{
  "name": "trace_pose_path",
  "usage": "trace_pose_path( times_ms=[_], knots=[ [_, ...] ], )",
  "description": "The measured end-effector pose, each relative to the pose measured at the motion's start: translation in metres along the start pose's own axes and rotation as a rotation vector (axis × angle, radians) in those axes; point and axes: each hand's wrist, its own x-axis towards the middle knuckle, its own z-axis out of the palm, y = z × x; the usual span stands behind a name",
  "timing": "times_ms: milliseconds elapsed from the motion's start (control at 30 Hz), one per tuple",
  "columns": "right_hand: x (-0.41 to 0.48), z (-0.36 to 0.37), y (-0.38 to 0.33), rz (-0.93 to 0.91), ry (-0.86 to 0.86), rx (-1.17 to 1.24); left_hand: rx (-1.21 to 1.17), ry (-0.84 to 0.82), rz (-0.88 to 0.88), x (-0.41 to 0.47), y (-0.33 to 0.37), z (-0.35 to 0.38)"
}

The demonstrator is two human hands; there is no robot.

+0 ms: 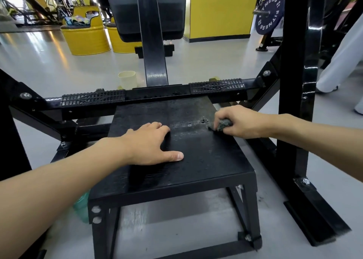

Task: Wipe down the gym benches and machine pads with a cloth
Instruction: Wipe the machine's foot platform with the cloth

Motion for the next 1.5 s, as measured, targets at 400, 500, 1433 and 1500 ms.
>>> trace_pose_path(
  times_ms=[400, 500, 1433, 1500],
  knots=[
    [-0.006, 0.008, -0.023, -0.087, -0.074, -0.009, 0.006, 0.025, 0.012, -0.007, 0.004, 0.004],
    [0.000, 0.010, -0.017, -0.090, 0.025, -0.037, 0.003, 0.025, 0.012, -0.009, 0.003, 0.005],
    [0.013, 0.030, -0.075, -0.101, -0.070, -0.150, -0.104, 0.135, 0.146, -0.026, -0.035, 0.017],
    [0.021, 0.026, -0.069, -0.098, -0.036, -0.178, -0.106, 0.143, 0.150, -0.027, -0.037, 0.018]
  ],
)
